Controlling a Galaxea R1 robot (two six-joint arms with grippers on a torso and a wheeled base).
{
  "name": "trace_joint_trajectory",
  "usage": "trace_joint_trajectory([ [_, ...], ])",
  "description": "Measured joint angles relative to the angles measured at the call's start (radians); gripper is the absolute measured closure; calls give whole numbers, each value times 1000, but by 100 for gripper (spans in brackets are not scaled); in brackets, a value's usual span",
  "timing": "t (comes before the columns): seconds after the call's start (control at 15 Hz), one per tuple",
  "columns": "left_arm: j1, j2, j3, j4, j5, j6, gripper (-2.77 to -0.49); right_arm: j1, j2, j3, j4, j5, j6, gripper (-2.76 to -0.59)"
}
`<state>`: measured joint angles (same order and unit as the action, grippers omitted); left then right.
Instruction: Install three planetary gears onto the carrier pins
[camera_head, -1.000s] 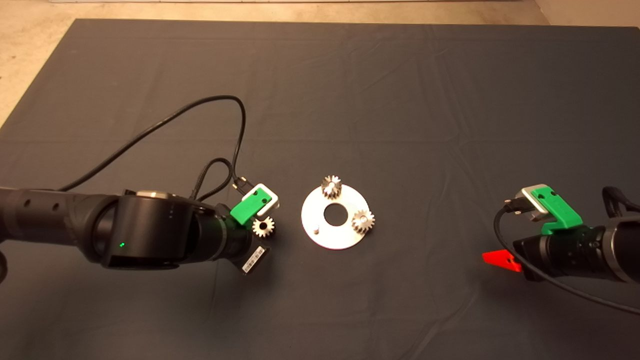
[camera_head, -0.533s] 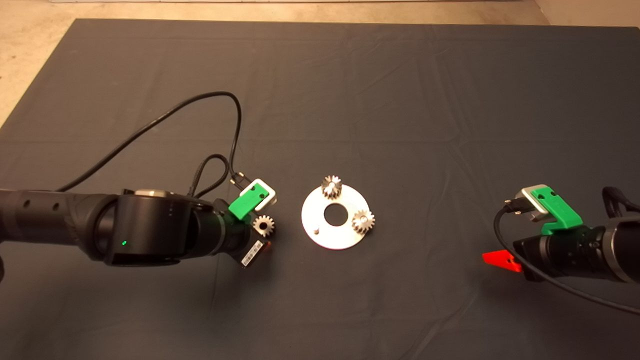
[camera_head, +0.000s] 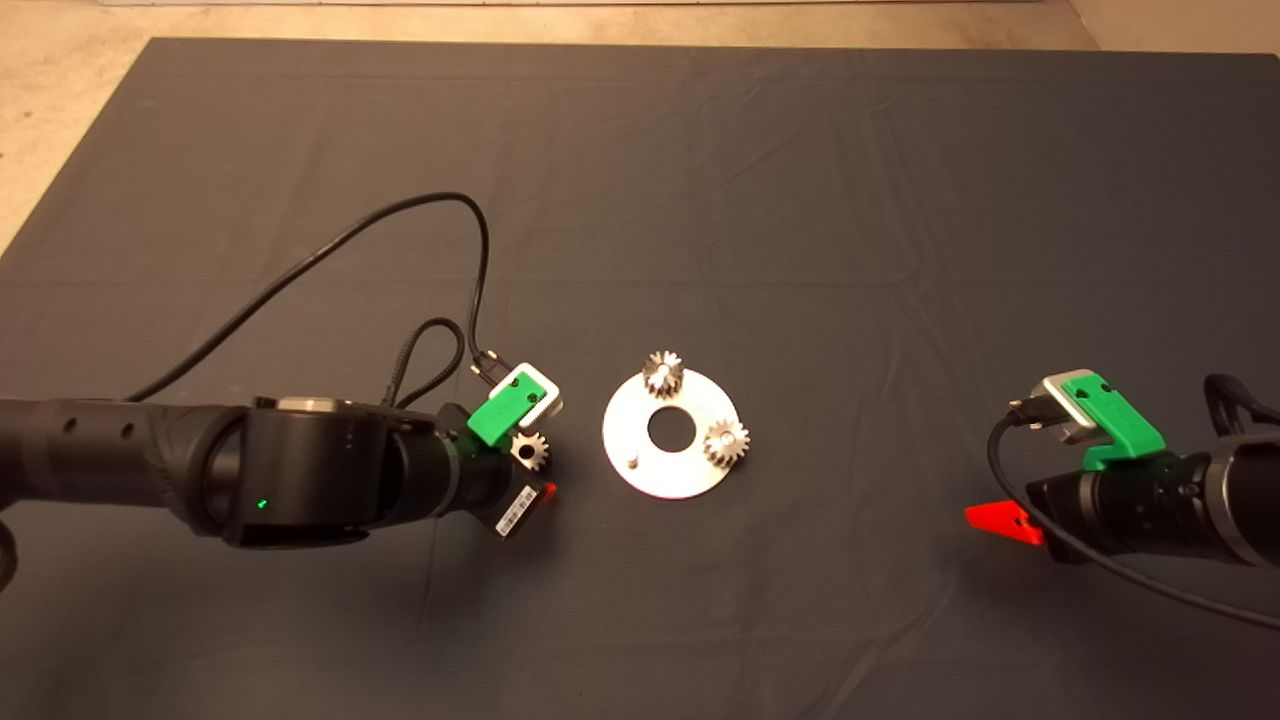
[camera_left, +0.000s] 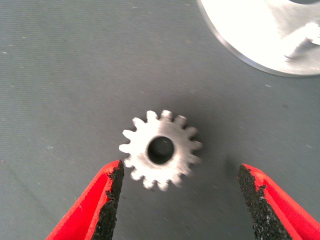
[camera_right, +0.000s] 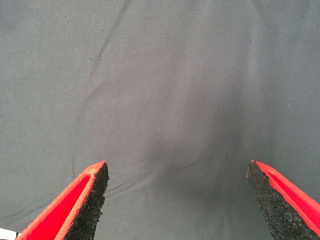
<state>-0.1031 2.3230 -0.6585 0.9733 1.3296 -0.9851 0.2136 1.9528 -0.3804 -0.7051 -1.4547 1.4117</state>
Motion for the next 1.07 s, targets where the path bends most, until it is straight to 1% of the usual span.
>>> trace_joint_trajectory([
  [0.07, 1, -6, -6, 9, -7, 0, -159, 0, 0, 0, 1, 0, 0, -205],
  [0.13, 1, -14, -9, 26, -13, 0, -159, 0, 0, 0, 1, 0, 0, -205],
  [0.2, 1, -20, -10, 34, -15, 0, -159, 0, 0, 0, 3, 0, 0, -205],
  [0.33, 6, -22, -10, 43, -21, 1, -159, 0, 0, 0, 8, 0, 0, -205],
  [0.47, 22, -24, -10, 45, -30, 7, -159, 0, 0, 0, 17, 0, 0, -205],
  [0.6, 40, -40, -10, 54, -59, 12, -159, 0, 0, 0, 18, 0, 0, -205],
  [0.67, 46, -46, -12, 57, -65, 15, -159, 0, 0, 0, 18, 0, 0, -205],
  [0.87, 53, -46, -21, 79, -72, 15, -159, 0, 1, 0, 19, 0, 0, -205],
  [1.0, 61, -46, -26, 86, -75, 15, -159, 0, 0, 0, 21, 0, 0, -205],
  [1.07, 61, -46, -29, 87, -74, 15, -159, 0, 1, 0, 21, 0, 0, -205],
])
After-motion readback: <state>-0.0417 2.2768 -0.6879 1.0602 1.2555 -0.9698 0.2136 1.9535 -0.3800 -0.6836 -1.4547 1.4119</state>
